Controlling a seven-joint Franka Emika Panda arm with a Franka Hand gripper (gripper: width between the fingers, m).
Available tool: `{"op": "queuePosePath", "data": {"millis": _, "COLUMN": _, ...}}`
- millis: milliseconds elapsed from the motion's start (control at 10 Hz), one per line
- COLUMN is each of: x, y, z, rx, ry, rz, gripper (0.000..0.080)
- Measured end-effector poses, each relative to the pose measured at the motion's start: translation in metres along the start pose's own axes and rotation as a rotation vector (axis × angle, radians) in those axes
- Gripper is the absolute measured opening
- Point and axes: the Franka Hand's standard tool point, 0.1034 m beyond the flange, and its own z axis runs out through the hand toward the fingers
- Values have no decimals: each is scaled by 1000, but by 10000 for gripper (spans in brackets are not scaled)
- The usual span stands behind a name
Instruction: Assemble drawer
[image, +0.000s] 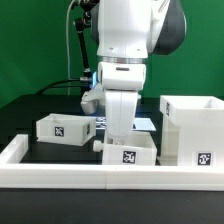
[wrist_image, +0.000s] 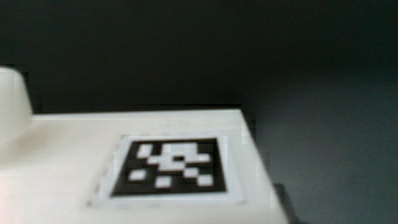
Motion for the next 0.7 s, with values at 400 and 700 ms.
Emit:
{"op": "queuePosePath", "data": {"millis": 400, "x": -14, "y": 0, "z": 1, "rx": -2, "ry": 38, "rz": -22, "gripper": 41}}
{"op": "queuePosePath", "data": {"millis": 700, "x": -6, "y": 1, "z": 2, "rx": 0, "ry": 57, "rz": -9, "gripper": 41}}
